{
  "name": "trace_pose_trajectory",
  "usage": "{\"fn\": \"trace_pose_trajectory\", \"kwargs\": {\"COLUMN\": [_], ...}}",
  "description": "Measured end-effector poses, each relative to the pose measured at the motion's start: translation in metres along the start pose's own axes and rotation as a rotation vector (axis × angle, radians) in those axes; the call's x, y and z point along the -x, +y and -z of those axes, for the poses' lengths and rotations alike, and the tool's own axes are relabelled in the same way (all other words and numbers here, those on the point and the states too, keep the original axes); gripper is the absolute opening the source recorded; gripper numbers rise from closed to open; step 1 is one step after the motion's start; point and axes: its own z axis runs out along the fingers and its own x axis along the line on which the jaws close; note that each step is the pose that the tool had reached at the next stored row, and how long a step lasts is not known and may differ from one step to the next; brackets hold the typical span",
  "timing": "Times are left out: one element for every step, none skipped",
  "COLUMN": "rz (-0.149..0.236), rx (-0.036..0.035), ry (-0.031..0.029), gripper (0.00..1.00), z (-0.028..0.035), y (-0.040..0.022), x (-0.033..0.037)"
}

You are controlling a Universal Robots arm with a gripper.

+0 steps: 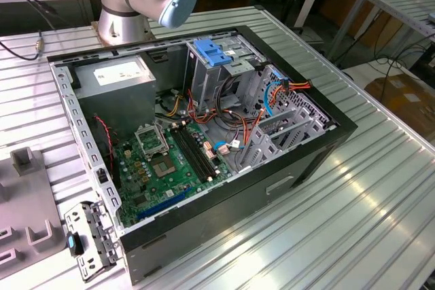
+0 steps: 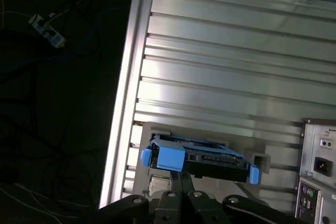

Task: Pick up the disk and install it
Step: 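Pick up the disk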

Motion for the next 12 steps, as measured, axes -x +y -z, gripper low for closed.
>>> {"fn": "trace_pose_trajectory", "kwargs": {"rz": [0.013,0.023,0.030,0.041,0.048,0.062,0.080,0.094,0.103,0.112,0.120,0.128], "rx": [0.0001,0.0002,0.0003,0.0004,0.0005,0.0007,0.0009,0.0010,0.0011,0.0012,0.0013,0.0014], "ry": [0.0005,0.0010,0.0014,0.0019,0.0021,0.0027,0.0036,0.0042,0.0046,0.0050,0.0054,0.0057], "gripper": [0.11,0.11,0.11,0.11,0.11,0.11,0.11,0.11,0.11,0.11,0.11,0.11], "z": [0.0000,0.0000,0.0000,0.0000,0.0000,0.0000,0.0000,0.0000,0.0000,0.0000,0.0000,0.0000], "y": [0.0000,0.0000,0.0000,0.0000,0.0000,0.0000,0.0000,0.0000,0.0000,0.0000,0.0000,0.0000], "x": [0.0000,0.0000,0.0000,0.0000,0.0000,0.0000,0.0000,0.0000,0.0000,0.0000,0.0000,0.0000]}}
